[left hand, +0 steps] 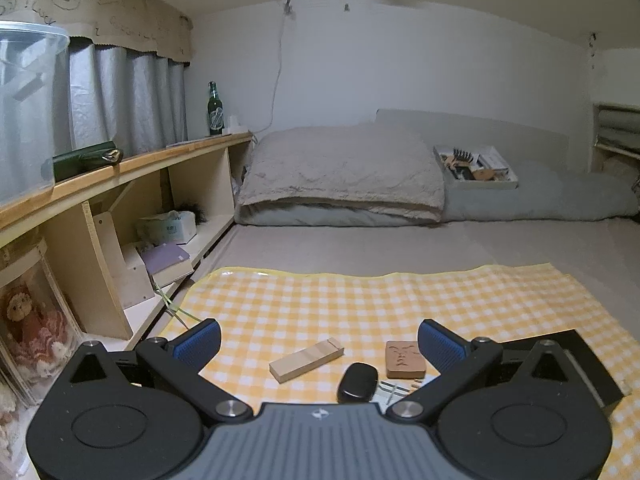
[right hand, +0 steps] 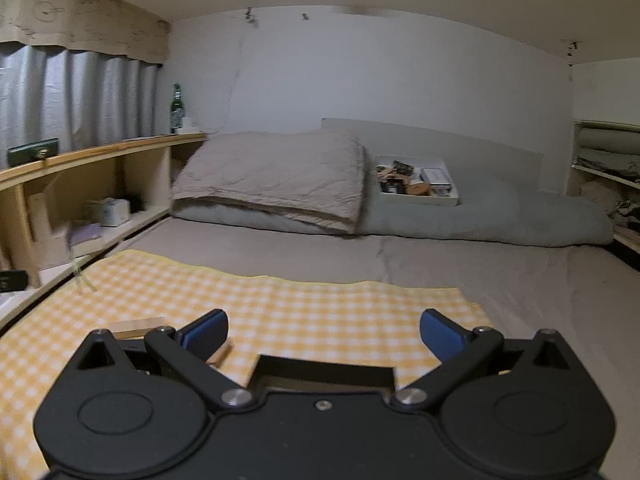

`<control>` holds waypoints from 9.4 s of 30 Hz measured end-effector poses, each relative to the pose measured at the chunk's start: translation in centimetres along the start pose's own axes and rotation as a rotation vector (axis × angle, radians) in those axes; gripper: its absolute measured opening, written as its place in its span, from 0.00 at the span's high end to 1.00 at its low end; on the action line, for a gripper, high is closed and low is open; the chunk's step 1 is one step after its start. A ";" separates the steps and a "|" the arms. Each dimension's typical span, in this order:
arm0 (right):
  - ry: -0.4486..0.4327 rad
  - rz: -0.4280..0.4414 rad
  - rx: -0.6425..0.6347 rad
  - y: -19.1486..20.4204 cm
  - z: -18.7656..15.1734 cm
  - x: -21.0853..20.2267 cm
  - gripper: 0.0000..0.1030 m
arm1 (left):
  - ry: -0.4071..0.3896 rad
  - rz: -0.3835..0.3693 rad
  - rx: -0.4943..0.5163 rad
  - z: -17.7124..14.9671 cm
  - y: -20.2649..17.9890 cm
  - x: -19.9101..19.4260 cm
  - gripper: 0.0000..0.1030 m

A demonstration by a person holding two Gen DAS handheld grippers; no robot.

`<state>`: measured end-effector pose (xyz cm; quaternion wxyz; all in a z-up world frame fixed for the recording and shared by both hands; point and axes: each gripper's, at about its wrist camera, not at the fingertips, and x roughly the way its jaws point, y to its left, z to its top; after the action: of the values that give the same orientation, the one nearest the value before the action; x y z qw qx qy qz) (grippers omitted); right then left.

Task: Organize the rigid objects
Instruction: 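Reach the left tool to the UV gel polish bottle and close on it, then carry the polish bottle with the left tool into the black box, then open the left tool to release the bottle and withdraw, then lower the left tool onto the grey plastic tool and grasp it, then carry the grey plastic tool with the left tool into the box and release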

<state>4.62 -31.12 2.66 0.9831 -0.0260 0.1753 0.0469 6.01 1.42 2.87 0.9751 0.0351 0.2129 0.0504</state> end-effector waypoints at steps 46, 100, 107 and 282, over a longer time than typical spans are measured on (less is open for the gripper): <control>0.788 -0.050 0.190 -8.5 -9.0 18.5 0.97 | 0.673 -0.156 0.260 -9.5 -0.7 24.7 0.00; 0.771 -0.001 0.395 -10.7 -9.0 18.3 0.94 | 0.601 -0.602 -0.110 -4.7 -24.4 14.7 0.16; 0.776 0.011 0.415 -11.0 -9.0 18.4 0.94 | 0.620 -0.575 -0.175 -6.6 -25.7 15.8 0.16; 0.832 -0.046 0.159 -8.1 -9.0 19.9 0.90 | 0.615 -0.161 -0.182 -4.7 -4.3 25.4 0.35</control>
<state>20.93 -38.12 -12.38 0.8283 0.0296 0.5594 -0.0030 27.37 0.25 -12.24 0.8650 -0.0858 0.4943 0.0003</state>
